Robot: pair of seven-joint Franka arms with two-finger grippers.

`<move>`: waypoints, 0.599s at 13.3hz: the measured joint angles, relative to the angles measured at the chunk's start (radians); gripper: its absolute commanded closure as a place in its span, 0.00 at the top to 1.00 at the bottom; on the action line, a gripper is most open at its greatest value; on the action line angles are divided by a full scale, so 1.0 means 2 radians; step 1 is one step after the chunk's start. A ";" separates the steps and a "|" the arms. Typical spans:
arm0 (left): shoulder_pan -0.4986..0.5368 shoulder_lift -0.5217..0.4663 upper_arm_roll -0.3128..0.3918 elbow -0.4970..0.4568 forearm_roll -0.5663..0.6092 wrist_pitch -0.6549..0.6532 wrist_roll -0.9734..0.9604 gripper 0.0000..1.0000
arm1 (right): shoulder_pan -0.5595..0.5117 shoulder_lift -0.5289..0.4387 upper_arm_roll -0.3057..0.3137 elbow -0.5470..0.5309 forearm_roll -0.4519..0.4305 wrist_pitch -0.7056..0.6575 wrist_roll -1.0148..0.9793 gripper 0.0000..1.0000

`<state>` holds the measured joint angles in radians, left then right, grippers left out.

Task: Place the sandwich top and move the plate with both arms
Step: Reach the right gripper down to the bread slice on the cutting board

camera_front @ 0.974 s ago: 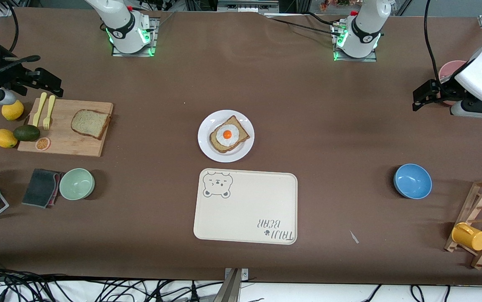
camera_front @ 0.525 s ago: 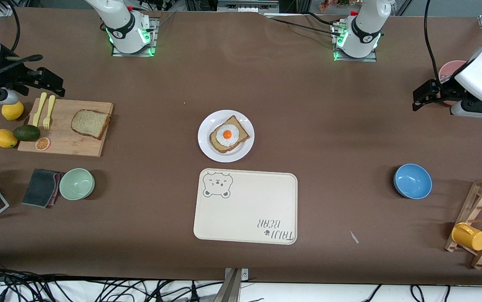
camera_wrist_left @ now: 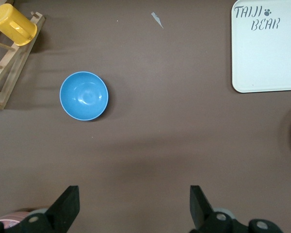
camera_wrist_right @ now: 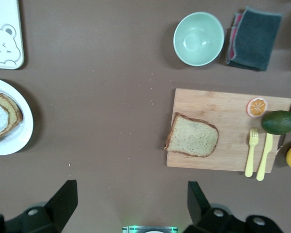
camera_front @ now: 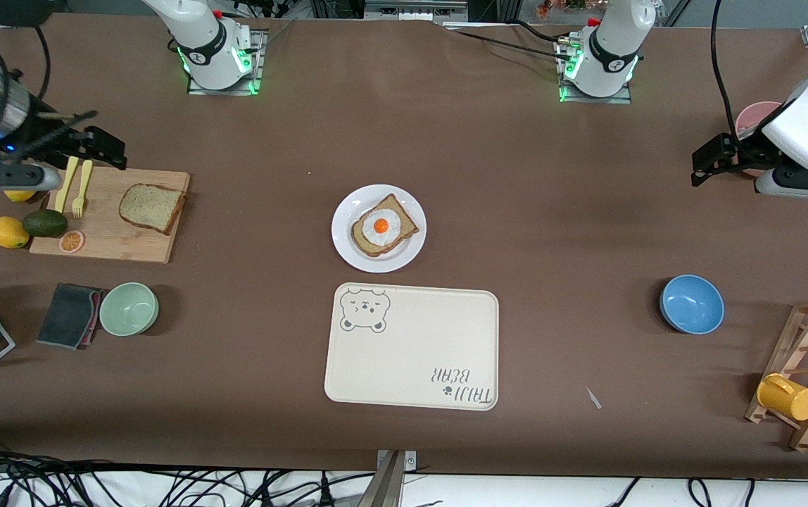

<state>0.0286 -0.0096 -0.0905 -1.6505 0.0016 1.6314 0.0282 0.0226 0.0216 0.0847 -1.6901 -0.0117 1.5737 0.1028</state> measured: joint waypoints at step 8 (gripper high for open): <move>0.000 0.000 0.000 0.000 0.000 0.000 0.000 1.00 | 0.023 0.020 0.000 -0.204 -0.062 0.175 0.065 1.00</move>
<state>0.0286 -0.0097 -0.0905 -1.6505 0.0016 1.6312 0.0282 0.0685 0.0623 0.0847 -2.0971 -0.1351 1.9233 0.2318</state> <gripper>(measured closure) 0.000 0.000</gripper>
